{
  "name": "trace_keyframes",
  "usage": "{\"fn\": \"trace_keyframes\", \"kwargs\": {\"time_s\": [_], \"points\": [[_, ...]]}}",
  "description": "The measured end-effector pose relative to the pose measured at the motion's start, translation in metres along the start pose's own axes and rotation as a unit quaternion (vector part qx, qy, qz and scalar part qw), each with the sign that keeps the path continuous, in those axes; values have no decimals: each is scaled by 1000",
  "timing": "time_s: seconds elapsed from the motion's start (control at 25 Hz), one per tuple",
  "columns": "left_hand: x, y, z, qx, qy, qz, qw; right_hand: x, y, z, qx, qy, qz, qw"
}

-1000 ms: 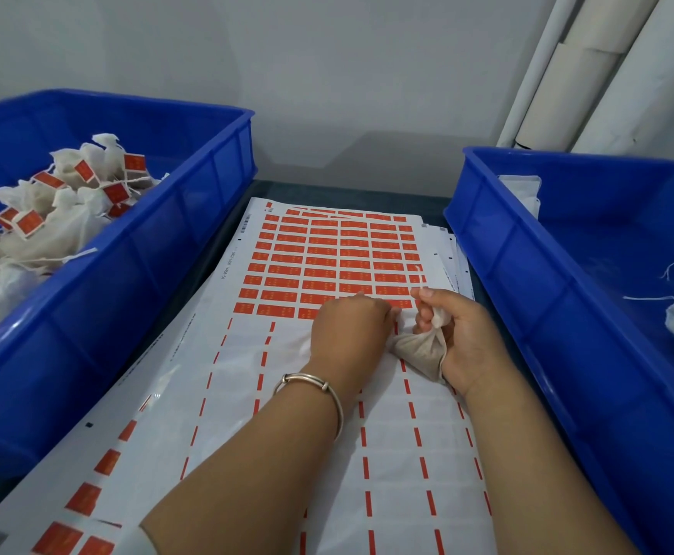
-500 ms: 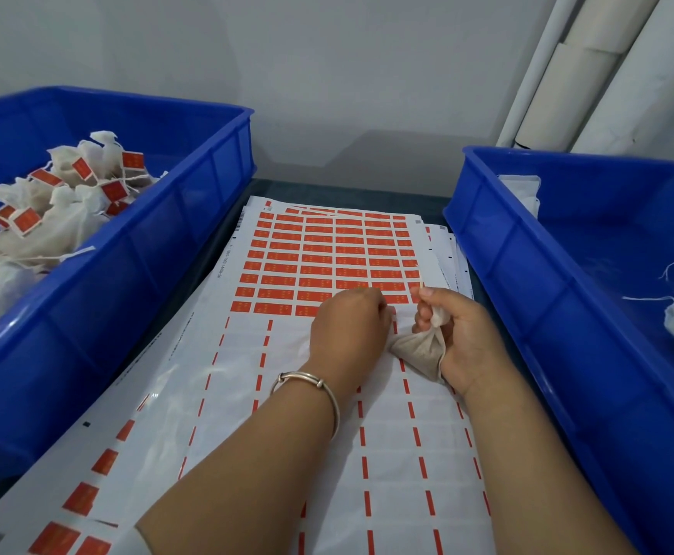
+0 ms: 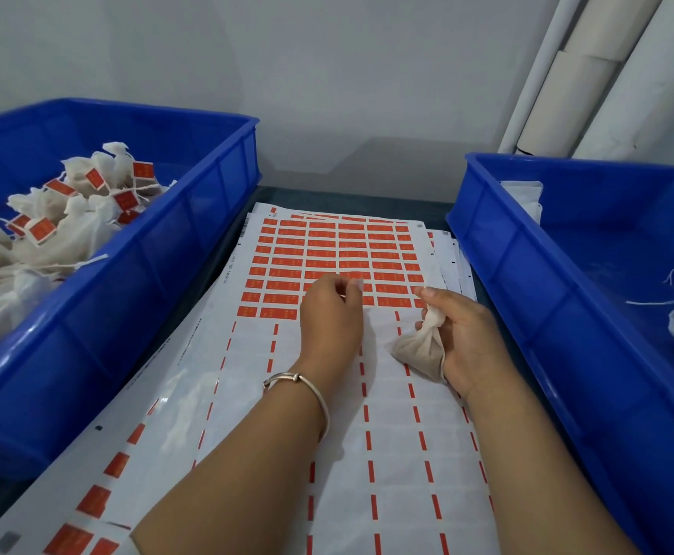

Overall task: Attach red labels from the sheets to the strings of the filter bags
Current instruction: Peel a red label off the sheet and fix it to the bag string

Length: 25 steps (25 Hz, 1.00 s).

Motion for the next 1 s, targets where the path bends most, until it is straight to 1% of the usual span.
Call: {"fn": "trace_keyframes", "kwargs": {"time_s": [0.08, 0.2, 0.28, 0.36, 0.48, 0.6, 0.68, 0.8, 0.88, 1.0], "points": [[2, 3, -8, -15, -34, -31, 999, 1, -1, 3, -9, -9, -26, 1000], [1, 8, -23, -32, -74, -80, 994, 2, -7, 11, -42, -35, -94, 994], [-3, 8, -33, -44, -110, -102, 988, 1, -11, 17, -48, -83, -131, 987], [-6, 4, -41, -44, -169, -110, 978, -2, -18, 24, -15, -145, -159, 976], [-9, -8, -51, -13, -256, -111, 960, -7, -32, 38, 61, -214, -210, 952], [-8, -20, -54, 20, -275, -103, 956, -11, -41, 47, 118, -241, -245, 931], [-8, -25, -52, 46, -270, -94, 957, -13, -38, 46, 130, -250, -253, 926], [-9, -26, -53, 76, -263, -83, 958, -12, -34, 43, 97, -236, -263, 930], [-12, -24, -53, 101, -278, -93, 951, -9, -31, 38, 58, -222, -276, 933], [-14, -24, -52, 121, -279, -118, 945, -8, -24, 33, 28, -205, -264, 942]]}}
Point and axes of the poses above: each hand's wrist, its own y-axis towards the middle knuckle, its own z-axis out of the palm, x = y × z, the point moved 2 cm from there along y, towards the middle knuckle, and after that the axes turned 14 degrees about z, right-handed, at the moved point
